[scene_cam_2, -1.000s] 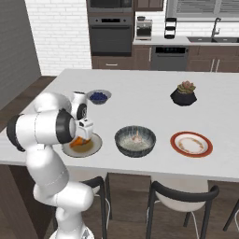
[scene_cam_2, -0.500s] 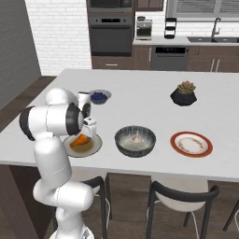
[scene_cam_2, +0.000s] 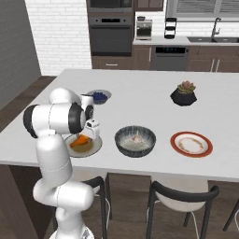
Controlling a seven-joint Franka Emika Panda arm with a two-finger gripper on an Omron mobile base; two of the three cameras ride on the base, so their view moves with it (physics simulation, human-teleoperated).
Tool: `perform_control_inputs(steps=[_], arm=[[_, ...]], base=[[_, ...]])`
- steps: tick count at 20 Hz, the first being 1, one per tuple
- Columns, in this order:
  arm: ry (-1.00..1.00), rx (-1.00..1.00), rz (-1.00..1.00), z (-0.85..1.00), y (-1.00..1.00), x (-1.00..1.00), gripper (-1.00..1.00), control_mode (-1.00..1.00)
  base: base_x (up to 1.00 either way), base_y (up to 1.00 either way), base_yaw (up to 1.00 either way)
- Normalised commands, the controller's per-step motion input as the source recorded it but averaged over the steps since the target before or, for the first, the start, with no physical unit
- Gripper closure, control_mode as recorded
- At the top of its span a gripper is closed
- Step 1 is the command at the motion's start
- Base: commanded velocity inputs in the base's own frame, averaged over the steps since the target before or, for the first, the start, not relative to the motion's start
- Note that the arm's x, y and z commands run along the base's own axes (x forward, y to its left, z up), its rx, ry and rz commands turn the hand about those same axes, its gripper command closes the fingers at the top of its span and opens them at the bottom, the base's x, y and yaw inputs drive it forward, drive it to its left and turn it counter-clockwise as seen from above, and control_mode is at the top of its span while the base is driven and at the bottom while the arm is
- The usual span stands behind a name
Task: Pick the chicken drumstick and garlic from their plates and place them in the bowl. Then put the bowl in the fridge.
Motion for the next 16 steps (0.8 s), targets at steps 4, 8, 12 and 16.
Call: perform_control_inputs(steps=[4, 8, 12, 16], arm=[[-0.11, 0.0, 0.08, -0.19, -0.05, -0.48, 1.0, -1.0], [-0.18, 0.0, 0.04, 0.04, -0.13, -0.59, 1.0, -1.0], [-0.13, 0.0, 0.02, 0.89, -0.21, -0.71, 1.0, -1.0], [-0.02, 0.0, 0.02, 1.0, -0.39, -0.36, 1.0, -1.0]], base=[[0.0, 0.0, 0.0], [0.0, 0.0, 0.0], [0.0, 0.0, 0.0], [0.0, 0.0, 0.0]])
